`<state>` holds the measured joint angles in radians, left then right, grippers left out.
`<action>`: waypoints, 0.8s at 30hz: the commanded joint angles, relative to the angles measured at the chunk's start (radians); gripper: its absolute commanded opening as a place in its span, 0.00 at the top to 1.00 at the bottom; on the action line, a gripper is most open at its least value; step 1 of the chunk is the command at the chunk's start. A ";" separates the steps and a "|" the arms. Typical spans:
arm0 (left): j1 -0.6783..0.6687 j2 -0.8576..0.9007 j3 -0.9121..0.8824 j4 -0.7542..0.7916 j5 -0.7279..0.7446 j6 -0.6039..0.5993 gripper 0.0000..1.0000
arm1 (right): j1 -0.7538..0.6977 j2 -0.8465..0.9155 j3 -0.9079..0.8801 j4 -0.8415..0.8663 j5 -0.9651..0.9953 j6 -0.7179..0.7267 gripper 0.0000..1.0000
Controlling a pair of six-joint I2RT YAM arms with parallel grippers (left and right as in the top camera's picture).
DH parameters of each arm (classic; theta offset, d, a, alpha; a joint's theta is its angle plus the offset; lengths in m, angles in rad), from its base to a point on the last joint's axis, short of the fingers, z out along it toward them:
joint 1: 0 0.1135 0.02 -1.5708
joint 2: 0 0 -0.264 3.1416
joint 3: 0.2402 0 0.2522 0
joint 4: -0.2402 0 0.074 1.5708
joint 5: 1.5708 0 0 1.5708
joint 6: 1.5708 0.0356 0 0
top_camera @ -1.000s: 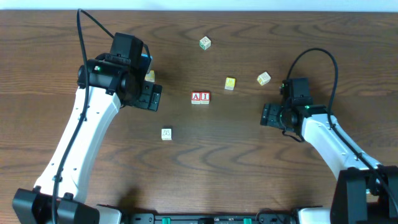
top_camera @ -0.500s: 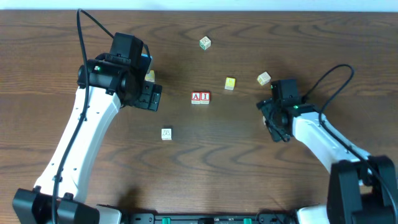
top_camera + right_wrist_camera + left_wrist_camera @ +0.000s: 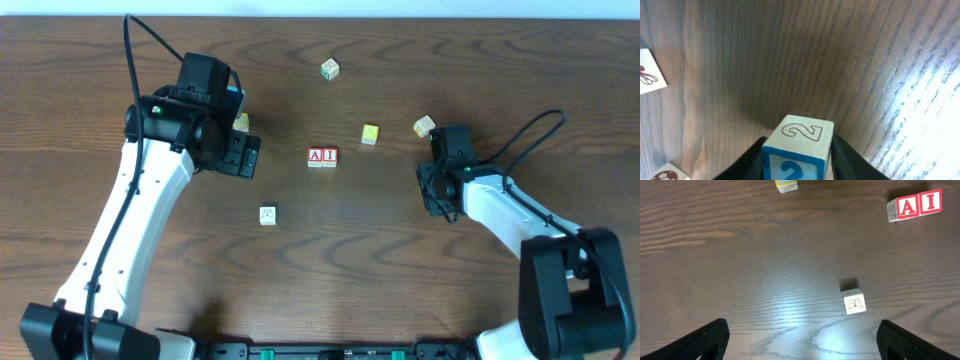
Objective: Spell out Ai2
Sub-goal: 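Grasp the blue '2' block with the right gripper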
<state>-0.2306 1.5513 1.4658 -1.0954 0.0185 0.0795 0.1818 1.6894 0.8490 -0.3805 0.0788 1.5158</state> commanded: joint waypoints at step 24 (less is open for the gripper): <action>0.002 0.008 0.000 -0.002 -0.011 0.010 0.04 | 0.079 0.169 0.338 -0.318 0.079 -0.916 0.77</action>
<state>-0.2306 1.5513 1.4654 -1.0950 0.0185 0.0795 0.2337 1.8065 1.1328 -0.6838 0.1154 0.7605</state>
